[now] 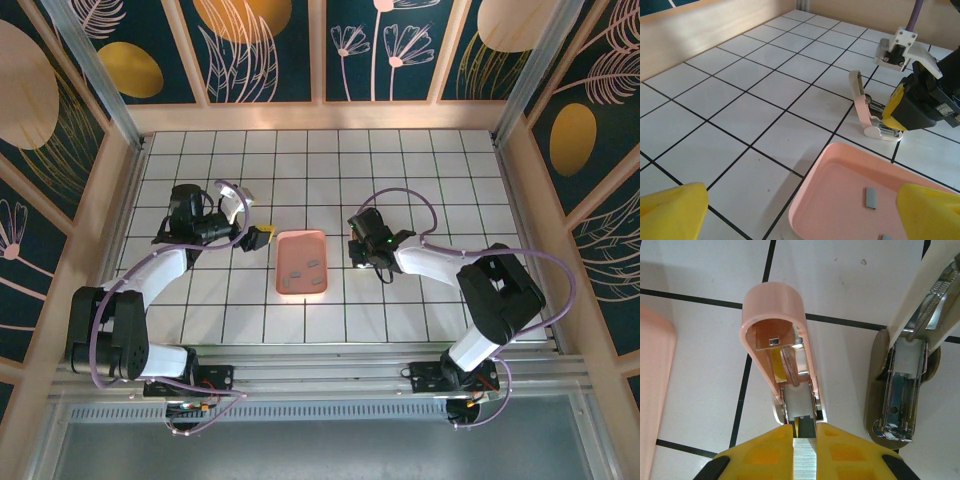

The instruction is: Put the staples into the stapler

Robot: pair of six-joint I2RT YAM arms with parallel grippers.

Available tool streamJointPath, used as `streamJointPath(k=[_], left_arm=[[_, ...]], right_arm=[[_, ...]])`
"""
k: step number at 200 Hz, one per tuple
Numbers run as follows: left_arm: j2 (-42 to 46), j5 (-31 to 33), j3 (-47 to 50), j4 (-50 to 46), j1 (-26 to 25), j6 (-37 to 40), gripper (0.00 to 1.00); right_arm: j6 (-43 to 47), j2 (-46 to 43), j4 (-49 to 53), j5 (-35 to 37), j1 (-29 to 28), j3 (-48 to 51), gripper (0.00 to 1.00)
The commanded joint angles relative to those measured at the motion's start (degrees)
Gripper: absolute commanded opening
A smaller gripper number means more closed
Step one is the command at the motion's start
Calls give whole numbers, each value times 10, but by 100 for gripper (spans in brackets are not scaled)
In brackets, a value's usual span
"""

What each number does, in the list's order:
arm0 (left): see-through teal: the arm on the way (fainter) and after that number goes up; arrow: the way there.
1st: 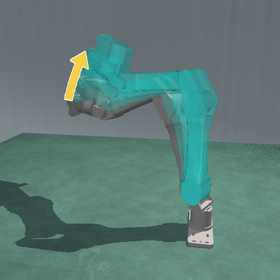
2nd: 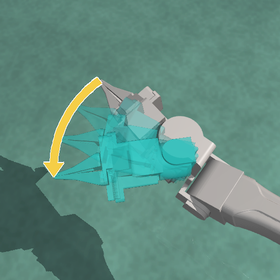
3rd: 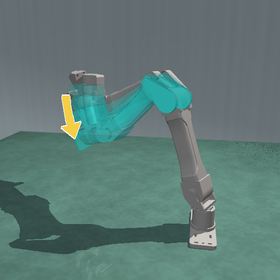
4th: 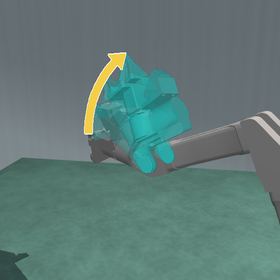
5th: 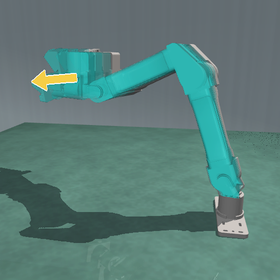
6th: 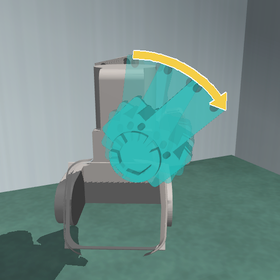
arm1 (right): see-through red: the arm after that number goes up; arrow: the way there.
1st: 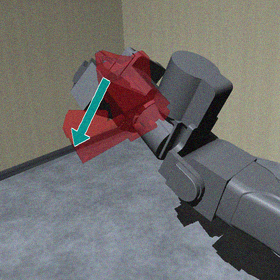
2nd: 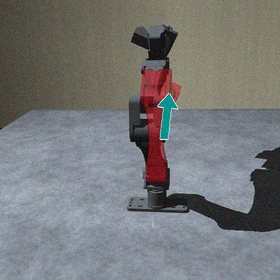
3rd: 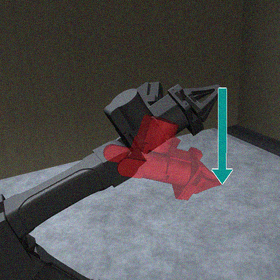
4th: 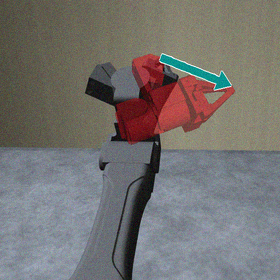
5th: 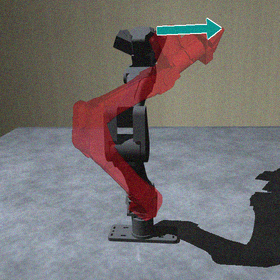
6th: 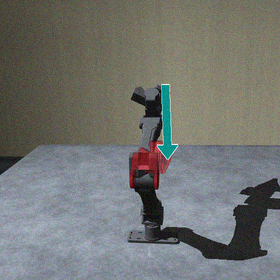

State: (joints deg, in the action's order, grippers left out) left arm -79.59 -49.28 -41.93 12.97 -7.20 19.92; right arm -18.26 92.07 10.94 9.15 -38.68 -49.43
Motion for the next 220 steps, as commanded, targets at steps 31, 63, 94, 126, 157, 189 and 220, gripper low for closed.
streamJointPath(k=[31, 63, 94, 126, 157, 189, 220], left_arm=[[-2, -16, -14, -7, -4, 13, 96], [-3, -16, -14, -7, -4, 13, 96], [-3, -17, -14, -7, -4, 14, 96], [-1, -17, -14, -7, -4, 13, 96], [-1, -19, -15, -7, -5, 13, 96], [1, -18, -16, -9, -5, 14, 96], [-1, -17, -17, -11, -6, 16, 96]], right_arm=[[14, -6, -3, 14, 1, 0, 14], [21, -28, -11, 15, 1, 5, 14], [26, -42, -17, 17, 2, 14, 14], [25, -37, -19, 15, 2, 13, 14], [27, -37, -24, 15, 3, 17, 14], [29, -39, -27, 13, 5, 22, 14], [30, -40, -32, 10, 7, 27, 14]])
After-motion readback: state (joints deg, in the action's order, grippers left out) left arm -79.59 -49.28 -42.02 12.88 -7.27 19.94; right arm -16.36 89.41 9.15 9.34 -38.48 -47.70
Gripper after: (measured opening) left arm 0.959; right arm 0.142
